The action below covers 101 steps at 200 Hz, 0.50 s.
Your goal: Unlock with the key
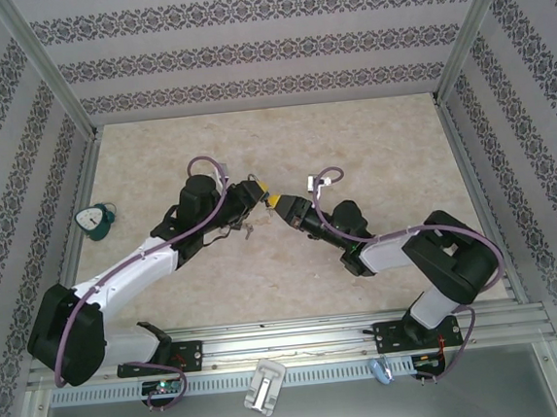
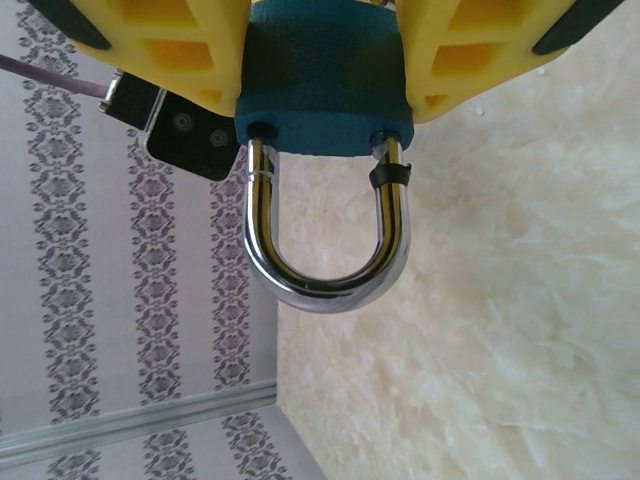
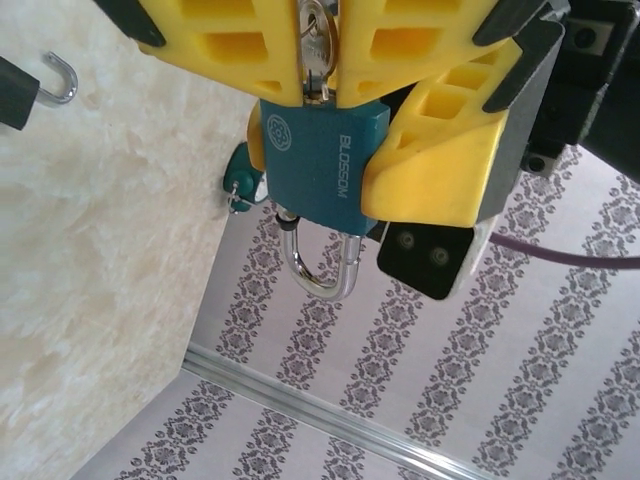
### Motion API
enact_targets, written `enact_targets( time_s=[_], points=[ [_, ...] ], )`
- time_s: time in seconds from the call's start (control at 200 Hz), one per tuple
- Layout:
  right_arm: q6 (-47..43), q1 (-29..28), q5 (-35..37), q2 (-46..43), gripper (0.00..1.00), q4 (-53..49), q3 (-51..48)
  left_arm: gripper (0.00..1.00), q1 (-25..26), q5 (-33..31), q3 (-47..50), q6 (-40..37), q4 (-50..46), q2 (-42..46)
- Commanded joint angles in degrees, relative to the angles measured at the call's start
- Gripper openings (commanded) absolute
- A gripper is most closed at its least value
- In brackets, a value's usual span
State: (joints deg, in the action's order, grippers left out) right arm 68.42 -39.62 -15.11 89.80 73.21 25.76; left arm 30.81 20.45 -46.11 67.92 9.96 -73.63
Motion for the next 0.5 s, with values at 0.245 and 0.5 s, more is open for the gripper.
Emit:
enact_targets(
  time_s=[0.245, 0.5],
  points=[
    [-21.05, -3.12, 6.58, -15.23, 0.35, -35.61, 0.16, 0.15, 0.22, -5.37, -11.46, -3.7, -26.62, -1.97],
    [-26.79, -5.07, 10.02, -17.65, 0.5, -30.77, -2.15, 0.16, 0.22, -3.82, -14.5, -2.8, -29.74, -5.77]
  ],
)
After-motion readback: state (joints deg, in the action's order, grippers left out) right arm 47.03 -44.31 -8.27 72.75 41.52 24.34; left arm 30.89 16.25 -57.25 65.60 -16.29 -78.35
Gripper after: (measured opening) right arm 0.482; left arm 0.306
